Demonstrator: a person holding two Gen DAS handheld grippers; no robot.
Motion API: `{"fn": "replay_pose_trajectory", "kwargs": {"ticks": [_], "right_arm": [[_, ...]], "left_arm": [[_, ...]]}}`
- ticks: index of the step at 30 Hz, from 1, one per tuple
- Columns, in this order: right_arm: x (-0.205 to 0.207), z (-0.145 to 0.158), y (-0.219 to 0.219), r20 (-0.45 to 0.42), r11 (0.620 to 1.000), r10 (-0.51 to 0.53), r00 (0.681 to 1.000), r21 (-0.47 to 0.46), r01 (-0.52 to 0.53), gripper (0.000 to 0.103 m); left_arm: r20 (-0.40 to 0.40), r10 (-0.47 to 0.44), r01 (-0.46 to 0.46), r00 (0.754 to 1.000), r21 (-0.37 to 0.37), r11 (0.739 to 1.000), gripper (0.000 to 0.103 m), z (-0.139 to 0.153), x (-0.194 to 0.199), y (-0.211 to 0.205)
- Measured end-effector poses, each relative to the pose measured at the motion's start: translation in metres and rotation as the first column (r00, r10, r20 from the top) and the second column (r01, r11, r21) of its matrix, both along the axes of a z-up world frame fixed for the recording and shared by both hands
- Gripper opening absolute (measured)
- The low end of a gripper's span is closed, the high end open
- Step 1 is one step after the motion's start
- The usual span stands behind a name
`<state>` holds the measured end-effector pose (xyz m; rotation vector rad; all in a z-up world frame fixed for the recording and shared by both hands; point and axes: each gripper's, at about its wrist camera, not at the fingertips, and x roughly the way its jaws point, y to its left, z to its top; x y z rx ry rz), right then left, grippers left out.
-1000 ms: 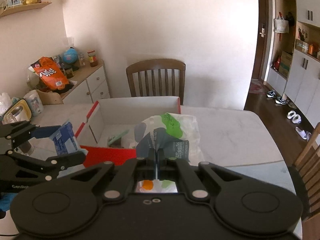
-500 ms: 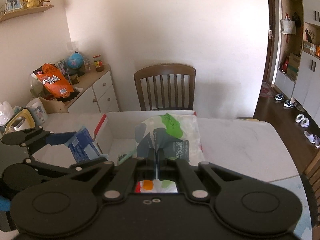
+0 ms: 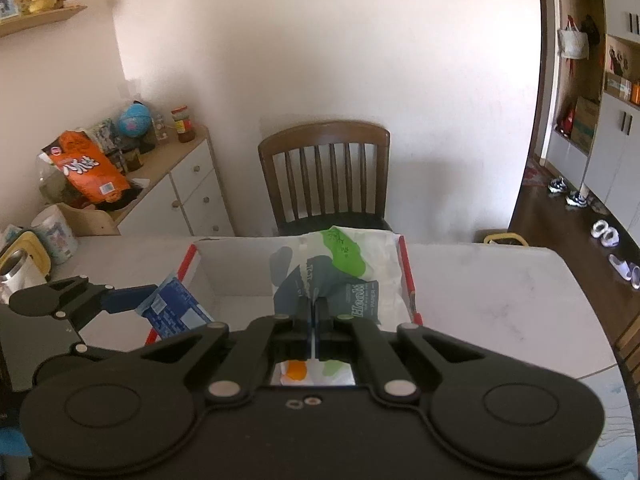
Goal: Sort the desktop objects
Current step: 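Lower both items into the shoebox and open both tools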
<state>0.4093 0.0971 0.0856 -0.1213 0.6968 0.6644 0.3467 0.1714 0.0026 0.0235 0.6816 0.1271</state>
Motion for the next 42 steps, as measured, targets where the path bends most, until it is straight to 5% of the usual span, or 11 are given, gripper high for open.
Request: {"fn": "replay_pose_trajectory", "kwargs": {"ticks": [31,42], "right_arm": [[0.034,-0.072,0.038,-0.096,0.983,-0.019,0.995,-0.183,0.001,0.000],[0.037,-0.082,0.038,-0.125,0.980,-0.027,0.992,-0.200,0.002,0.007]], "left_arm": [[-0.145,-0.027,0.035,0.989,0.051,0.998,0.079,-0.056,0.038,0.015],[-0.207,-0.027,0.020,0.978,-0.034,0.999,0.079,-0.068,0.045,0.025]]}}
